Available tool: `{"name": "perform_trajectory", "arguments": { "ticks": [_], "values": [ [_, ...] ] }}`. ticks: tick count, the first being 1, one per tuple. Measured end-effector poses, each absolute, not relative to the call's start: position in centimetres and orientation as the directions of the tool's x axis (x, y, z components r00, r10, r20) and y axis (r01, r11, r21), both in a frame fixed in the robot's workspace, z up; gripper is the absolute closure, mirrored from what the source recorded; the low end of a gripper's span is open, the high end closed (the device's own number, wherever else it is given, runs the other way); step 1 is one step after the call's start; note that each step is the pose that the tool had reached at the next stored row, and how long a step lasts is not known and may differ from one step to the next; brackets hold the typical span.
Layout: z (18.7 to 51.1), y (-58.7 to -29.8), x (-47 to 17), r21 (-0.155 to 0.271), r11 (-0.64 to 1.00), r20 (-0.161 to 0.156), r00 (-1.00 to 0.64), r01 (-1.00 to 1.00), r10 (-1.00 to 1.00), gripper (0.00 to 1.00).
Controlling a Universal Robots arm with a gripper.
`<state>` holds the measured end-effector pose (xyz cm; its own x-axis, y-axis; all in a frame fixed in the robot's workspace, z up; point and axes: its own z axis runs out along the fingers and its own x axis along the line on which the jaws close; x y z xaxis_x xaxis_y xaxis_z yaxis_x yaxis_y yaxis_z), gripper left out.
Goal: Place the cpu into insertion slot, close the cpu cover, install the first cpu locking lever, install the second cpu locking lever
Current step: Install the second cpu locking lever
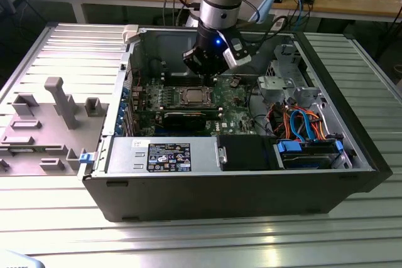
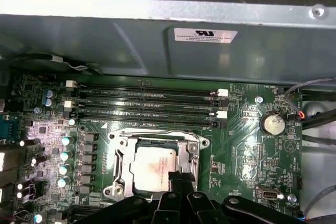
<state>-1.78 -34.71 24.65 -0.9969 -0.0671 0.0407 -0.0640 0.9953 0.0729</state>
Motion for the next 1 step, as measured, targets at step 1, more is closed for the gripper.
{"name": "perform_trajectory", "arguments": {
  "ticks": [1],
  "values": [
    [24.66, -34.71, -1.77, 0.073, 0.995, 0.041, -0.997, -0.064, -0.067, 0.89]
  ]
}}
